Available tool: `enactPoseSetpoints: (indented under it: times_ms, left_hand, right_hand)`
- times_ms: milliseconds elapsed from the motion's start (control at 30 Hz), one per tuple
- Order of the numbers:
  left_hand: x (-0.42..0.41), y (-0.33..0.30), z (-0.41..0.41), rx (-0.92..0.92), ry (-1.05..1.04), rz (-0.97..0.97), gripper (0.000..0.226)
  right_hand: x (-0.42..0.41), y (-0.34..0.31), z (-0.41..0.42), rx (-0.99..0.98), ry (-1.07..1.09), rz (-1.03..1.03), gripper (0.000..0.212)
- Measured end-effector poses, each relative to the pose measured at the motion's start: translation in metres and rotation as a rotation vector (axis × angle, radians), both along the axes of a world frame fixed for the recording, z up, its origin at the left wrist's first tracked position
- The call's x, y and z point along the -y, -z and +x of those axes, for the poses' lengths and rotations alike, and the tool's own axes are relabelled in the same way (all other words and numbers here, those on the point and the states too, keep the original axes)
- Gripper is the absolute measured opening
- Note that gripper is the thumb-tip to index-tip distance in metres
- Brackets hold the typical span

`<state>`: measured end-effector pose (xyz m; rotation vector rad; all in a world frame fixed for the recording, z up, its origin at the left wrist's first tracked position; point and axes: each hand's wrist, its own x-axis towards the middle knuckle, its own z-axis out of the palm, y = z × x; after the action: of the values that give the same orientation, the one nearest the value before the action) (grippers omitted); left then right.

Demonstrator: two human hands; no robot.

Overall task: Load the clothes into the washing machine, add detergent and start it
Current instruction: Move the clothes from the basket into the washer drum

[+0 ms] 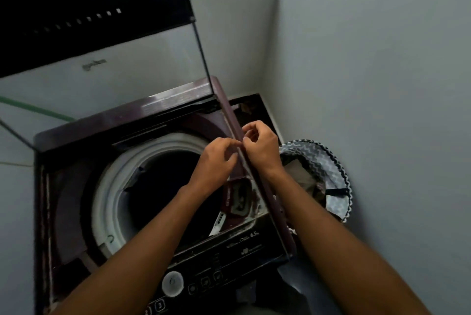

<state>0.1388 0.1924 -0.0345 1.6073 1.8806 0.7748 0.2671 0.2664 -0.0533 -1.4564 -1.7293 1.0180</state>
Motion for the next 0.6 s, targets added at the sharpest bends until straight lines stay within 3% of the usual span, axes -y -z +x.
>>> enactPoseSetpoints:
  times_ms: [267,600]
  left_hand:
    - [-0.027,0.014,0.066,-0.167,0.152,0.101,0.026]
    - [-0.083,0.051,0.143,-0.053,0.331,-0.268,0.024]
  right_hand:
    - [-0.009,0.061,0.084,0.018,0.235,-0.303,0.017]
    - [-0.037,0.116,0.16,0.02,0.383,-0.569,0.022]
